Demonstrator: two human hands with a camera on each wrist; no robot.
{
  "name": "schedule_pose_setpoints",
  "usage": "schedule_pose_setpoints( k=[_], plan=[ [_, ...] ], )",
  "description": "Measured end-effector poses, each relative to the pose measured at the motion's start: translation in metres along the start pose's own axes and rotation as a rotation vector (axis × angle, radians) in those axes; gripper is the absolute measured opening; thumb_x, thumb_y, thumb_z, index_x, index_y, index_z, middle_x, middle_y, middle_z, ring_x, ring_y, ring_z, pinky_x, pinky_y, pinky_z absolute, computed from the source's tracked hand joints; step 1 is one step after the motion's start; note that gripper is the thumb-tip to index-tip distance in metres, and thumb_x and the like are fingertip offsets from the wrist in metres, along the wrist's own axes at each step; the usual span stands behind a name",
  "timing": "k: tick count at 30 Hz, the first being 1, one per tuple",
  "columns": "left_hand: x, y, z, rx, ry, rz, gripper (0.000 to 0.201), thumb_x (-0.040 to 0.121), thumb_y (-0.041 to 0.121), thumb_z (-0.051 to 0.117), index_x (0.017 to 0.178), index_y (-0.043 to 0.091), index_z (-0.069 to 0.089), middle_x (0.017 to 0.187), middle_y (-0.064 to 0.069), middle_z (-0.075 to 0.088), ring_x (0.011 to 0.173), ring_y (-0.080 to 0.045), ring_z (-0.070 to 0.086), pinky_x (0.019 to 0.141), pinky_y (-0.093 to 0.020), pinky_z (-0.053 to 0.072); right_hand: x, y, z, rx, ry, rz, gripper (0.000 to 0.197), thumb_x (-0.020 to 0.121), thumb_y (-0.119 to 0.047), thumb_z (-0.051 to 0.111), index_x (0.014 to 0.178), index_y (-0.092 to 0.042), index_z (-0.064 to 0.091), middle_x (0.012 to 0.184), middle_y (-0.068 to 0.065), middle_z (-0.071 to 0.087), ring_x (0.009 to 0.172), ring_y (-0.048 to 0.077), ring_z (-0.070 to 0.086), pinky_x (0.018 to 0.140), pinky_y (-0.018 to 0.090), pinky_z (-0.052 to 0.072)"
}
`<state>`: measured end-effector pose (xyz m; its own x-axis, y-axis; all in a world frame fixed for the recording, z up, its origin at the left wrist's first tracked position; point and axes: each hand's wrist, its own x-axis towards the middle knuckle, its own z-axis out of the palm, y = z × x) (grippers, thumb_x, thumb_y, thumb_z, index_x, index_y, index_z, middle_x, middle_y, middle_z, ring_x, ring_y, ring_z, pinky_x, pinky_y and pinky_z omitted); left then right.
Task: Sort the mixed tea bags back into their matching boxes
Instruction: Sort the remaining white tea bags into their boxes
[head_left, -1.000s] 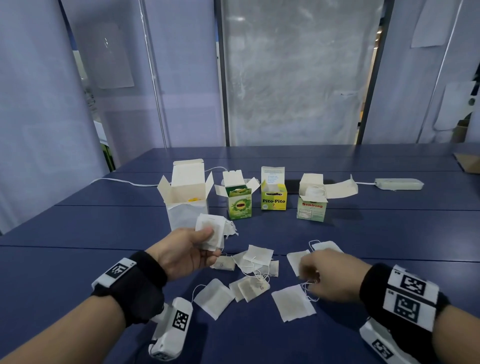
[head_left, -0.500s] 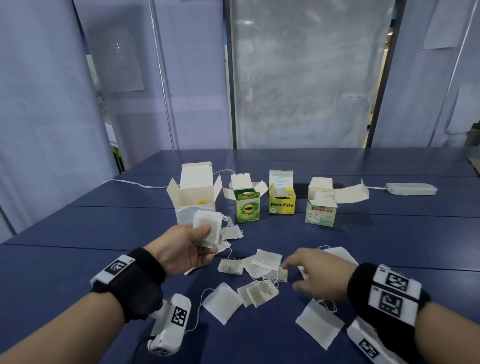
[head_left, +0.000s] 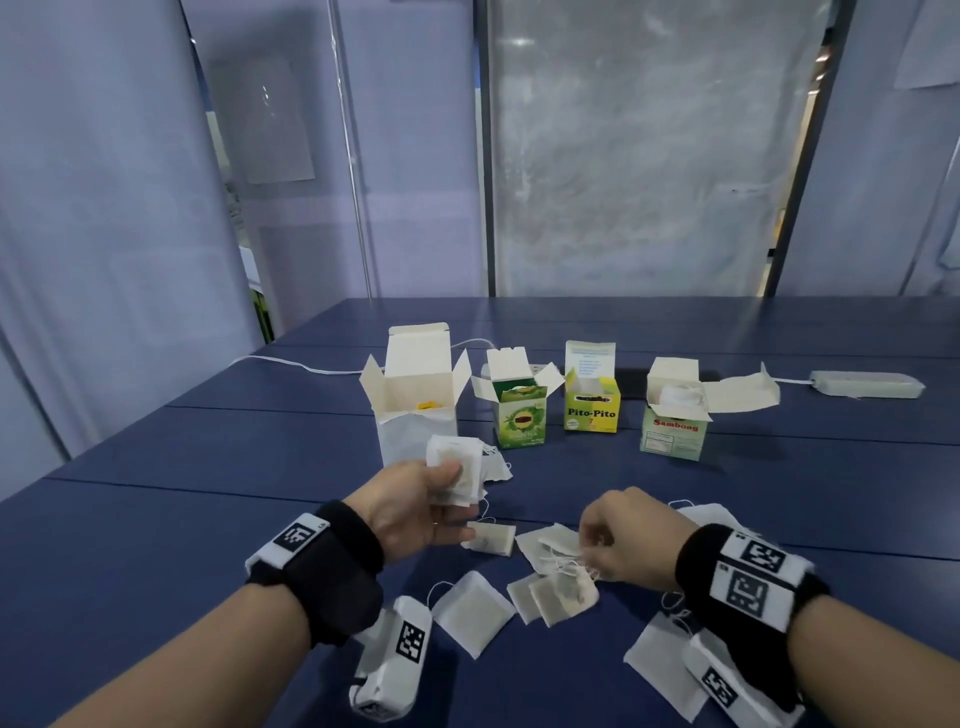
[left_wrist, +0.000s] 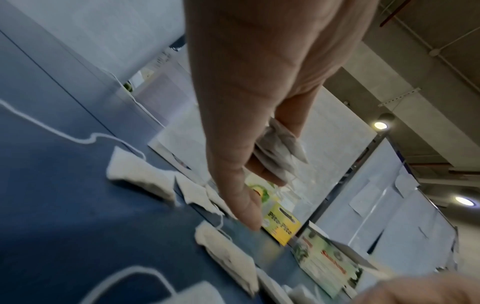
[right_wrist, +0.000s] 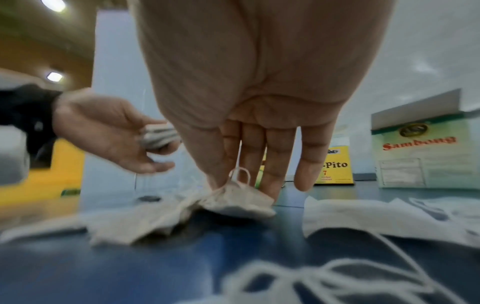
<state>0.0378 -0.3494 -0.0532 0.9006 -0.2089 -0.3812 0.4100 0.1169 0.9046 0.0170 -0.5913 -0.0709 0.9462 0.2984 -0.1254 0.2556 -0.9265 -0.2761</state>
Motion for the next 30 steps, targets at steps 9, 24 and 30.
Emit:
schedule_pose_setpoints(
  k=[9, 24, 30],
  plan=[
    [0.025, -0.015, 0.058, 0.148, -0.092, -0.027, 0.016, 0.101, 0.015, 0.044, 0.105, 0.016, 0.059, 0.098, -0.008, 0.057, 0.087, -0.023, 0.052, 0.085, -0.051, 0.049, -0.028, 0.036, -0.016, 0.859, 0.262, 0.300, 0.013, 0.093, -0.009, 0.058, 0.083, -0.004, 0.065, 0.076, 0.011, 0.065, 0.059, 0.016, 0.064, 0.057, 0.031, 0.055],
    [0.038, -0.018, 0.066, 0.356, -0.071, -0.021, 0.020, 0.099, 0.013, 0.046, 0.116, 0.011, 0.057, 0.098, -0.011, 0.058, 0.089, -0.023, 0.055, 0.074, -0.040, 0.055, -0.046, 0.079, -0.016, 1.081, 0.169, 0.373, 0.017, 0.096, -0.004, 0.051, 0.097, -0.002, 0.068, 0.083, 0.019, 0.067, 0.057, 0.019, 0.061, 0.047, 0.028, 0.055],
    [0.042, -0.024, 0.070, 0.304, -0.099, -0.037, 0.032, 0.099, 0.007, 0.045, 0.131, 0.005, 0.046, 0.104, -0.014, 0.055, 0.093, -0.026, 0.055, 0.077, -0.039, 0.055, -0.060, 0.098, -0.017, 1.045, 0.168, 0.402, 0.017, 0.095, 0.004, 0.047, 0.101, 0.001, 0.062, 0.078, 0.015, 0.063, 0.053, 0.019, 0.060, 0.051, 0.032, 0.057]
  ],
)
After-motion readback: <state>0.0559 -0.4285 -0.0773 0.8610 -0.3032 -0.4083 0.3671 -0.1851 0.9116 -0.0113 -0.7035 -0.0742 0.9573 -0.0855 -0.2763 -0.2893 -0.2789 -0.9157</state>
